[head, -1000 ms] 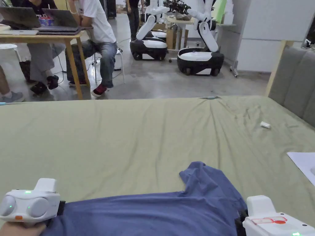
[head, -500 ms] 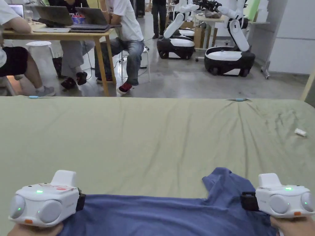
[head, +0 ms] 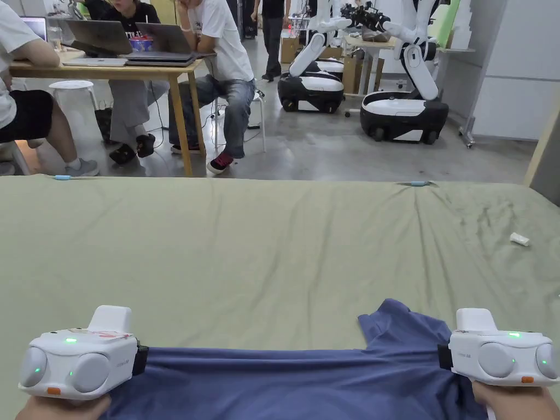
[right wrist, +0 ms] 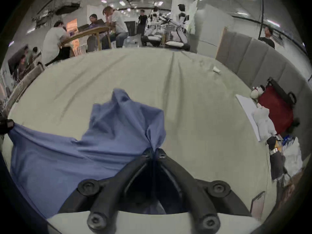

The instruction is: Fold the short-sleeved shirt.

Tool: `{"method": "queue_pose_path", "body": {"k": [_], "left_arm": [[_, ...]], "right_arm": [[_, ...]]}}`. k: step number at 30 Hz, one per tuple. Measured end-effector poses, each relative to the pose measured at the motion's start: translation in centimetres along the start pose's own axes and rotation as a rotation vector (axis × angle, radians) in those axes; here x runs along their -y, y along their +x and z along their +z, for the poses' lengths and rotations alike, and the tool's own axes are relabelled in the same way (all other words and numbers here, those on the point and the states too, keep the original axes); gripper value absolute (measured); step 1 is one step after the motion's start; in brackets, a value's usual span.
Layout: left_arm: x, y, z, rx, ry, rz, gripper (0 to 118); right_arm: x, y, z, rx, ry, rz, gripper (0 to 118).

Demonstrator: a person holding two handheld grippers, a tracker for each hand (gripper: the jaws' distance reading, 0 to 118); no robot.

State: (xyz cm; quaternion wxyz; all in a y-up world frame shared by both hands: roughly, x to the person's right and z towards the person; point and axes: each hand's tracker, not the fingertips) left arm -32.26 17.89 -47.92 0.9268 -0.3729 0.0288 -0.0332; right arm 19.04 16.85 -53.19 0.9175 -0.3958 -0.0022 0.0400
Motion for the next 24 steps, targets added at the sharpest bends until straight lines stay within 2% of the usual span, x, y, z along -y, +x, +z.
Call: {"method": "queue_pose_path", "body": {"k": [2,6,13,19,24], "left_arm": [[0.0,0.1,1.5,-0.007,0.020,-0.001,0],[0.3,-0.2,5.9,-0.010,0.079,0.015,0],[4.9,-1.2,15.7,-0.001,0.168,0.030,0],[13.5,-2.1,20.7,0.033,0.132,0.058,0],[20.0,-2.2,21.1,0.034,0.039,0.067,0]], "right_arm": [[-0.1,-0.4,2.7,0.009,0.042,0.041,1],[0.8,-0.5,8.1,-0.019,0.124,0.059,1],[6.4,0.5,17.0,-0.031,0.233,0.100,1],[15.6,0.6,21.5,-0.030,0.196,0.130,1],[21.5,0.1,22.0,-0.045,0.110,0.119,1]]}}
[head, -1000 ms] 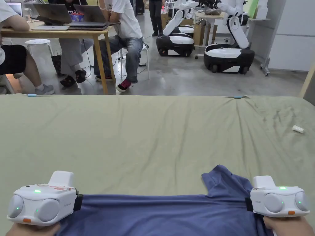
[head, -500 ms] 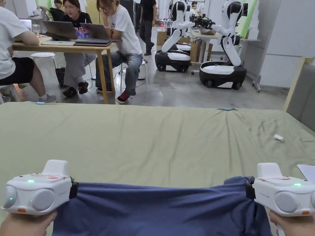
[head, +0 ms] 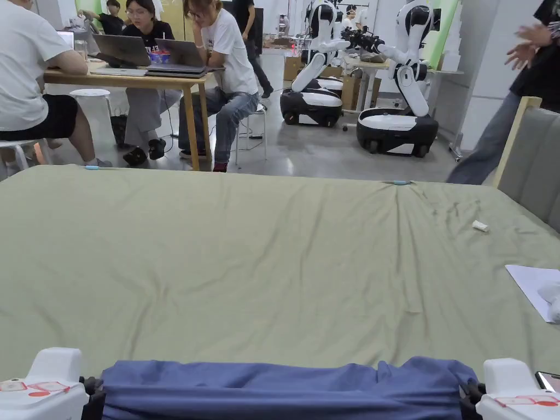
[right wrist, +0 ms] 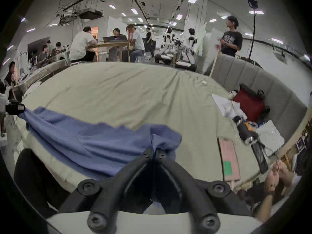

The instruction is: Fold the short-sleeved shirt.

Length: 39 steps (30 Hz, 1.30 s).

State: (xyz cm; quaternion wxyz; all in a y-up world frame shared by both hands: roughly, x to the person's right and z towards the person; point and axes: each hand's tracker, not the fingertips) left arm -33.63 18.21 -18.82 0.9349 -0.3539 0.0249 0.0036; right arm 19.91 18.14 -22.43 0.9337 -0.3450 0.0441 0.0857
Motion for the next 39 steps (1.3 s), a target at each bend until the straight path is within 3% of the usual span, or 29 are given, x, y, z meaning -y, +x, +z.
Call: {"method": "queue_pose_path", "body": {"k": [2,3,4,5,6,7,8,9,10,14,17,19,20,21,22,23,24,27,32,36,39], "left_arm": [[1.2,0.1,-0.7,-0.015,-0.021,0.008,1],[1.5,0.3,-0.8,-0.021,-0.021,0.005,3],[1.5,0.7,-0.6,-0.035,-0.011,-0.005,14],[1.3,1.2,-0.2,-0.066,0.017,-0.033,45],[0.8,2.1,0.6,-0.113,0.064,-0.068,75],[0.1,2.8,1.2,-0.136,0.112,-0.082,91],[-0.7,3.5,1.6,-0.140,0.153,-0.085,98],[-1.9,4.6,1.9,-0.125,0.185,-0.079,98],[-3.2,5.7,2.2,-0.096,0.220,-0.072,110],[-6.8,9.6,1.1,0.007,0.266,-0.071,111],[-7.7,12.8,0.8,0.031,0.272,-0.094,108],[-7.1,14.1,1.1,0.032,0.282,-0.101,96],[-6.9,14.4,1.0,0.036,0.285,-0.083,82],[-6.7,14.4,1.0,0.054,0.286,-0.056,72],[-6.2,14.4,1.1,0.070,0.286,-0.050,56],[-5.8,14.5,1.3,0.070,0.282,-0.049,24],[-5.7,14.5,1.3,0.066,0.270,-0.050,0],[-5.3,14.0,1.6,0.038,0.278,-0.061,0],[-4.8,11.8,1.4,0.026,0.267,-0.054,0],[-3.2,8.1,0.5,0.026,0.218,0.012,0],[-1.6,4.3,-0.1,0.029,0.169,0.077,0]], "right_arm": [[1.4,-0.2,-1.1,-0.012,-0.029,-0.007,5],[1.8,-0.4,-1.4,-0.016,-0.037,-0.013,15],[1.8,-0.6,-1.4,-0.009,-0.043,-0.017,36],[1.4,-1.1,-0.5,0.009,-0.040,-0.013,71],[1.0,-1.6,0.1,0.052,-0.007,-0.003,83],[0.3,-2.1,0.7,0.056,0.028,0.006,85],[-0.6,-2.6,1.4,0.034,0.067,-0.004,84],[-1.9,-3.1,2.1,0.016,0.099,-0.023,84],[-3.1,-4.1,2.5,0.002,0.127,-0.030,84],[-6.7,-8.4,3.7,-0.020,0.231,-0.012,88],[-7.8,-10.7,2.8,-0.067,0.259,-0.018,91],[-8.1,-12.1,2.8,-0.051,0.274,-0.018,90],[-8.1,-12.6,2.9,-0.051,0.274,-0.015,82],[-8.2,-12.9,3.9,-0.073,0.279,-0.024,69],[-8.2,-13.0,4.1,-0.113,0.273,-0.060,44],[-8.1,-13.1,4.3,-0.125,0.277,-0.086,8],[-7.9,-13.3,4.4,-0.109,0.292,-0.094,0],[-8.0,-13.8,4.6,-0.062,0.331,-0.037,0],[-7.7,-13.8,4.0,-0.071,0.324,-0.055,0],[-7.2,-14.7,3.4,-0.089,0.309,-0.012,0],[-6.7,-15.9,2.9,-0.102,0.305,-0.031,0]]}}
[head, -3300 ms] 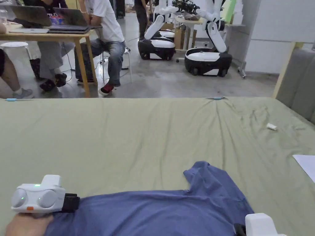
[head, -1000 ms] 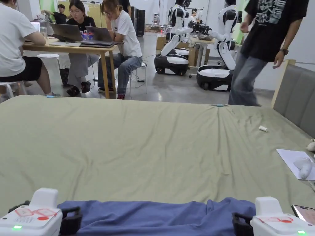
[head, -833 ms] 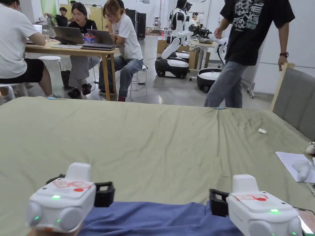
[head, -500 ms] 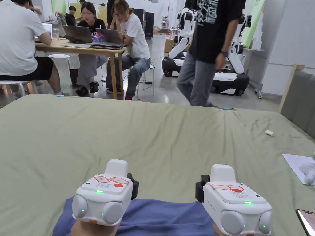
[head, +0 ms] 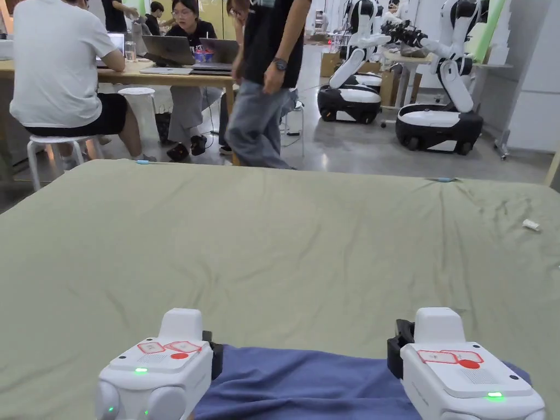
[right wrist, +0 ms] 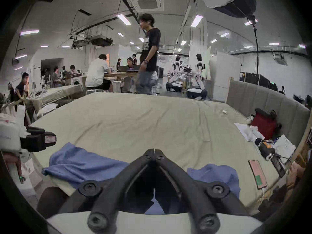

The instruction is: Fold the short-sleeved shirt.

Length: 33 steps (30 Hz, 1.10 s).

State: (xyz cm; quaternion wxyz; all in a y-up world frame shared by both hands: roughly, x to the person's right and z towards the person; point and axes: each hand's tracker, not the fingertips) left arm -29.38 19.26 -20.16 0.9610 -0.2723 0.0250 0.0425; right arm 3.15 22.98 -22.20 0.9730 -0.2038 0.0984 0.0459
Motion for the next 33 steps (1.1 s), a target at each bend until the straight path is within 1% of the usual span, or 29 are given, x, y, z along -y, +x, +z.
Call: {"method": "queue_pose_path", "body": {"k": [1,2,3,5,6,7,8,12,14,15,16,17,18,19,20,21,22,24,26,28,29,31,32,33], "left_arm": [[0.4,-1.5,-0.1,0.000,-0.006,0.043,0],[0.9,-3.2,-0.2,0.010,-0.005,0.097,15],[1.3,-5.1,-0.2,0.033,-0.012,0.157,37],[2.0,-8.1,-0.3,0.060,-0.050,0.235,91],[2.5,-9.4,-0.5,0.058,-0.051,0.261,102],[2.9,-10.7,-0.7,0.078,-0.044,0.302,106],[3.2,-11.9,-1.2,0.101,-0.054,0.367,106],[6.4,-16.1,-4.3,0.328,-0.142,0.787,108],[8.0,-16.5,-5.6,0.547,-0.208,0.988,108],[8.8,-16.1,-6.4,0.653,-0.179,1.056,108],[9.2,-15.6,-7.0,0.720,-0.141,1.089,107],[9.1,-14.3,-7.8,0.750,-0.149,1.116,106],[8.7,-13.6,-8.6,0.734,-0.164,1.117,103],[8.4,-13.0,-9.2,0.723,-0.176,1.109,94],[7.9,-12.3,-9.6,0.710,-0.183,1.113,71],[7.1,-11.3,-9.3,0.659,-0.221,1.115,38],[6.7,-10.7,-9.7,0.621,-0.258,1.100,2],[5.9,-9.4,-9.4,0.442,-0.277,0.984,3],[5.6,-9.8,-7.8,0.436,-0.210,0.927,2],[5.1,-11.0,-6.6,0.383,-0.194,0.956,2],[4.4,-11.3,-6.2,0.339,-0.174,0.922,2],[3.1,-12.2,-5.1,0.193,-0.161,0.722,2],[2.6,-12.4,-4.6,0.143,-0.158,0.658,2],[2.8,-14.0,-5.9,0.110,-0.144,0.614,2]], "right_arm": [[0.2,-0.4,-0.2,-0.001,-0.004,0.000,0],[0.3,-0.9,-0.2,-0.002,-0.009,-0.003,0],[0.5,-1.3,-0.4,-0.003,-0.012,-0.011,0],[1.0,-1.8,-0.9,-0.038,-0.033,-0.049,0],[1.8,-1.8,-1.9,-0.059,-0.046,-0.083,0],[2.1,-2.0,-2.2,-0.057,-0.044,-0.090,0],[2.2,-2.2,-2.5,-0.049,-0.046,-0.080,0],[1.9,-2.9,-3.4,-0.042,-0.067,-0.049,0],[1.4,-3.3,-3.5,-0.047,-0.066,-0.041,0],[1.1,-3.4,-3.6,-0.049,-0.064,-0.033,0],[0.9,-3.5,-3.8,-0.052,-0.059,-0.025,0],[0.7,-3.6,-3.9,-0.051,-0.057,-0.022,0],[0.2,-3.9,-3.7,-0.054,-0.057,-0.018,0],[0.0,-3.9,-3.8,-0.059,-0.058,-0.017,0],[-0.1,-4.0,-3.9,-0.064,-0.060,-0.018,0],[-0.2,-4.0,-4.1,-0.062,-0.063,-0.019,0],[-0.2,-4.0,-4.4,-0.060,-0.065,-0.021,0],[-0.2,-3.9,-4.7,-0.063,-0.069,-0.025,0],[-0.4,-4.1,-4.6,-0.067,-0.073,-0.023,0],[-0.4,-4.2,-4.6,-0.068,-0.076,-0.015,0],[-0.4,-4.2,-4.6,-0.068,-0.078,-0.011,0],[-0.1,-4.0,-5.0,-0.065,-0.081,-0.004,0],[0.0,-3.9,-5.1,-0.070,-0.084,0.001,0],[0.0,-3.9,-5.0,-0.071,-0.087,0.009,0]]}}
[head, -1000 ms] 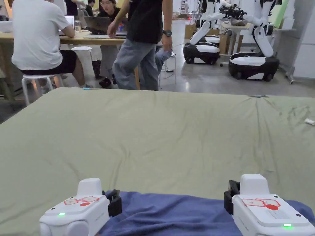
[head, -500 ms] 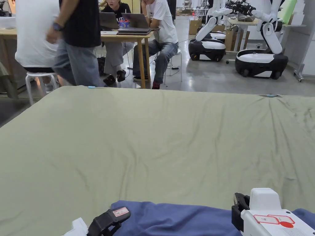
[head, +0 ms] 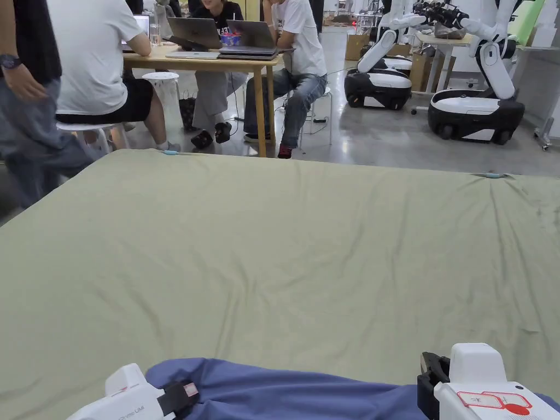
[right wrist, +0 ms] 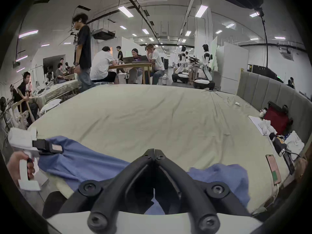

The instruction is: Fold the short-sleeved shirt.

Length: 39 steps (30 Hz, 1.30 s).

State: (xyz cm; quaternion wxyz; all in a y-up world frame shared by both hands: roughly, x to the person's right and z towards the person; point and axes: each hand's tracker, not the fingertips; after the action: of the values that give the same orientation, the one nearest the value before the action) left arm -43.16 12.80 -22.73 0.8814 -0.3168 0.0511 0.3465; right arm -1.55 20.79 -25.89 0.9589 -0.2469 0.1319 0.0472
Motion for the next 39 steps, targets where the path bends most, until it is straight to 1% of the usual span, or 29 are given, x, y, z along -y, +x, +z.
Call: {"method": "queue_pose_path", "body": {"k": [2,5,6,7,9,11,12,13,15,17,18,19,20,21,22,23,24,25,27,28,30,31,32,34,35,36,39], "left_arm": [[-0.2,2.1,1.1,-0.027,0.020,-0.115,2],[0.4,6.5,1.3,-0.086,0.081,-0.365,2],[1.0,8.6,1.3,-0.075,0.081,-0.458,2],[1.7,10.5,1.2,-0.070,0.086,-0.520,2],[4.1,14.2,0.1,-0.054,0.057,-0.654,2],[6.8,17.5,-1.4,-0.067,0.042,-0.773,2],[8.9,19.6,-1.6,-0.047,0.000,-0.830,2],[10.3,20.6,-2.7,-0.063,-0.039,-0.852,2],[13.6,22.2,-5.2,-0.100,-0.091,-0.962,1],[15.5,23.1,-6.0,-0.163,-0.129,-1.010,1],[15.8,23.0,-6.4,-0.158,-0.139,-1.009,2],[15.8,23.0,-6.6,-0.164,-0.141,-1.026,6],[15.9,23.2,-6.3,-0.167,-0.129,-1.049,25],[15.6,23.6,-5.7,-0.146,-0.118,-1.040,48],[14.9,24.0,-4.7,-0.089,-0.091,-0.989,69],[14.1,24.4,-3.6,-0.034,-0.064,-0.915,77],[13.0,24.3,-2.8,0.022,-0.050,-0.849,76],[12.1,24.5,-1.7,0.060,-0.038,-0.817,76],[10.3,24.2,0.2,0.060,-0.002,-0.818,76],[9.3,23.7,0.8,0.061,0.024,-0.775,76],[7.1,21.8,0.9,0.069,0.026,-0.616,76],[6.6,20.9,0.3,0.056,0.001,-0.572,73],[6.3,19.9,-0.9,0.047,-0.022,-0.536,56],[6.6,18.4,-3.0,0.050,-0.122,-0.515,0],[7.3,18.3,-3.6,0.027,-0.149,-0.509,0],[8.5,18.7,-3.8,0.047,-0.175,-0.530,0],[11.4,19.6,-4.9,0.165,-0.270,-0.506,0]], "right_arm": [[-0.1,0.1,0.3,0.012,-0.002,0.009,0],[-0.1,1.1,0.2,0.017,-0.007,0.006,0],[-0.1,1.5,0.3,0.023,-0.007,0.004,0],[-0.1,1.8,0.4,0.028,-0.009,0.004,0],[-0.1,2.3,0.8,0.034,-0.015,0.010,0],[0.0,2.9,1.0,0.057,-0.028,0.030,0],[0.1,3.3,1.1,0.066,-0.040,0.044,0],[0.1,3.7,1.1,0.074,-0.047,0.054,0],[0.4,4.6,1.3,0.081,-0.052,0.044,0],[0.8,5.5,1.6,0.066,-0.054,0.023,0],[0.9,5.7,1.7,0.066,-0.054,0.025,0],[1.1,5.9,1.8,0.064,-0.054,0.036,0],[1.2,6.2,1.8,0.065,-0.054,0.045,0],[1.3,6.4,1.9,0.069,-0.054,0.045,0],[1.4,6.7,1.9,0.071,-0.055,0.038,0],[1.5,7.1,1.9,0.064,-0.055,0.024,0],[1.5,7.4,1.9,0.056,-0.055,0.010,0],[1.7,7.9,1.7,0.056,-0.055,0.001,0],[1.8,8.2,1.8,0.048,-0.062,-0.007,0],[2.0,8.3,1.9,0.048,-0.060,-0.009,0],[2.1,8.2,2.2,0.049,-0.056,-0.015,0],[2.2,8.3,2.3,0.048,-0.055,-0.019,0],[2.3,8.4,2.2,0.047,-0.055,-0.023,0],[2.6,8.5,2.2,0.042,-0.058,-0.031,0],[2.7,8.5,2.2,0.039,-0.061,-0.031,0],[2.9,8.6,2.2,0.041,-0.063,-0.028,0],[3.1,9.2,2.4,0.047,-0.068,-0.031,0]]}}
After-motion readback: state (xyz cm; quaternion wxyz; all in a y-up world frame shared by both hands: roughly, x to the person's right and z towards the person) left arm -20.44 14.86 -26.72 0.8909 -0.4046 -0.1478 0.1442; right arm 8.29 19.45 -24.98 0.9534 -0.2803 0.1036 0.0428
